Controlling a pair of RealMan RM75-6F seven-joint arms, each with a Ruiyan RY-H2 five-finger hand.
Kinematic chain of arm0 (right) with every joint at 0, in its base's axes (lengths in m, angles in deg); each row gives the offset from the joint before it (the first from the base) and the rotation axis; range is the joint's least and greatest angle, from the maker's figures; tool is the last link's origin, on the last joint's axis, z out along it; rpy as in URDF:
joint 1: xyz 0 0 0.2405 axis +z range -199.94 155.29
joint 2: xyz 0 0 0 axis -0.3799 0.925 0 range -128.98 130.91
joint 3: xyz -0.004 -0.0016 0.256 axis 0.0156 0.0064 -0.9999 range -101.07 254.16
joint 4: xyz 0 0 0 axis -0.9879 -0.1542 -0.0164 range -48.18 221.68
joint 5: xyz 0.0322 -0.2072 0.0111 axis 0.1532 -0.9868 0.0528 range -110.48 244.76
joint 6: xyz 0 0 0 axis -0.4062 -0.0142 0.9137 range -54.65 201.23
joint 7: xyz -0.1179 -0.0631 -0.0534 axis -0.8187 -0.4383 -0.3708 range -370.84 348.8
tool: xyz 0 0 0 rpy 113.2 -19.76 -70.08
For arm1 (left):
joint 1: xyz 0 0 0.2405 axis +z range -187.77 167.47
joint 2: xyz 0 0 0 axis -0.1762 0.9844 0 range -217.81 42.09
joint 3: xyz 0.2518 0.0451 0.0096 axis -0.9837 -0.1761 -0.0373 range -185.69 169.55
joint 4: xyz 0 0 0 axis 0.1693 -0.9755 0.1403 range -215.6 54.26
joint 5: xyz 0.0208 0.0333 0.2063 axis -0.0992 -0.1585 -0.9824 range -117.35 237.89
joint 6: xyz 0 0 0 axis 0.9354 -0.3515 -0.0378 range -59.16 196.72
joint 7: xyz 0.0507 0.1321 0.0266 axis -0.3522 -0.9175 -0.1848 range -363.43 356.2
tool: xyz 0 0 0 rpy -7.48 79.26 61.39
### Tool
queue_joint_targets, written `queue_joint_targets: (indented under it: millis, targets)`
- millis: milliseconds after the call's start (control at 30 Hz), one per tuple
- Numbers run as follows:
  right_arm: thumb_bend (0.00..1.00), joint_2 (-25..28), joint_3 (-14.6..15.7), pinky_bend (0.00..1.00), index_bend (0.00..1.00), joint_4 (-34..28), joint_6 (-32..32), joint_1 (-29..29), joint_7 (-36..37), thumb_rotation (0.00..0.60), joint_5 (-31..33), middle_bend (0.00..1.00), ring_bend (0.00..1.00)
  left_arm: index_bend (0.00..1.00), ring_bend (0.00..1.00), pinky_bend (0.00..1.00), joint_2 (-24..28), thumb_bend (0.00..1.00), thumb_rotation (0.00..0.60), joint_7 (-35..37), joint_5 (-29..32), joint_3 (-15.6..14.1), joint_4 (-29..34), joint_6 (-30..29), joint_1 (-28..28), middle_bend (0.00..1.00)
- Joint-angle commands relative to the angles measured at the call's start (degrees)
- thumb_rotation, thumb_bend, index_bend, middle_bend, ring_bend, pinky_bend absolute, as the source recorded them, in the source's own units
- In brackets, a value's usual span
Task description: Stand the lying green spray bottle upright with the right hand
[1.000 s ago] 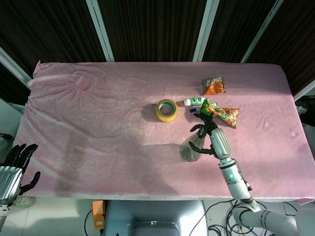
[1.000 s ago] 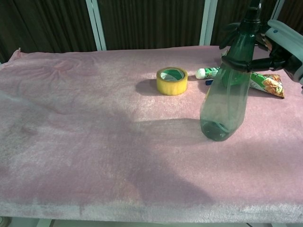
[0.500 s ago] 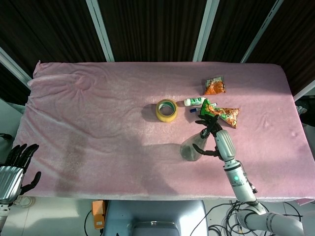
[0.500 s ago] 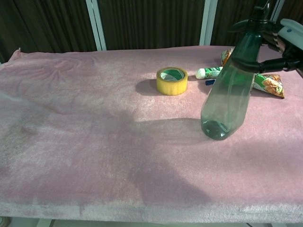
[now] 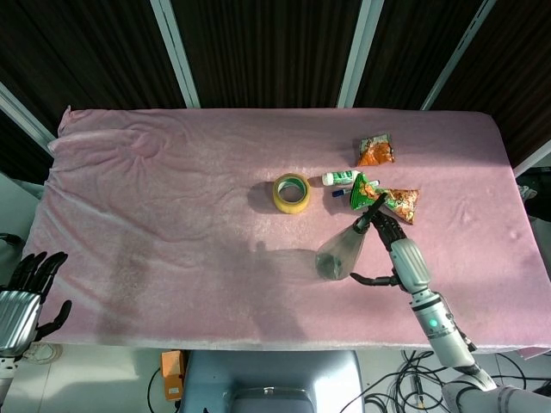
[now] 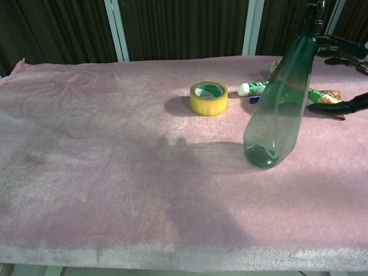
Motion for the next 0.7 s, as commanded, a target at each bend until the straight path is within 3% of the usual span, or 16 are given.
queue_joint_targets:
  millis: [33,300,400,467,567,700]
  targets:
    - [0.22,2.7,2.6,0.16,0.12,-1.1,1.5,-2.9,-2.6,0.600,-1.0,0.10,0.00,0.01,0.00,0.04,0.1,0.42,0.600,0.3,0.1,0.1,-0.1,-0.2,0.2,0.09]
    - [0.22,7.5,6.7,0.12,0.11,-1.0,11.2,-11.3,-4.3,0.600,-3.6,0.07,0.00,0.01,0.00,0.04,0.0,0.42,0.600,0.0,0.1,0.1,0.0,-0.6,0.3,0.09]
    - [0.22,9.9,8.1,0.04,0.05,-1.9,14.7,-15.6,-10.9,0.600,-2.8,0.02,0.00,0.01,0.00,0.04,-0.2,0.42,0.600,-0.5,0.1,0.2,0.0,-0.7,0.4,0.09]
    - [0.22,11.7,8.6,0.01,0.01,-3.6,15.4,-18.1,-19.0,0.600,-0.8,0.01,0.00,0.01,0.00,0.04,-0.3,0.42,0.600,-1.1,0.2,0.2,0.1,-0.4,0.3,0.09]
    - [0.22,12.1,7.4,0.00,0.00,-6.5,16.6,-20.5,-30.8,0.600,3.1,0.00,0.00,0.03,0.00,0.04,-0.5,0.42,0.600,-2.0,1.0,0.4,0.3,0.4,0.1,0.09]
    - [0.22,12.9,6.8,0.00,0.00,-9.4,15.2,-20.7,-32.7,0.600,3.8,0.00,0.00,0.04,0.00,0.04,-0.7,0.42,0.600,-3.1,1.3,0.5,0.7,0.8,0.0,0.09]
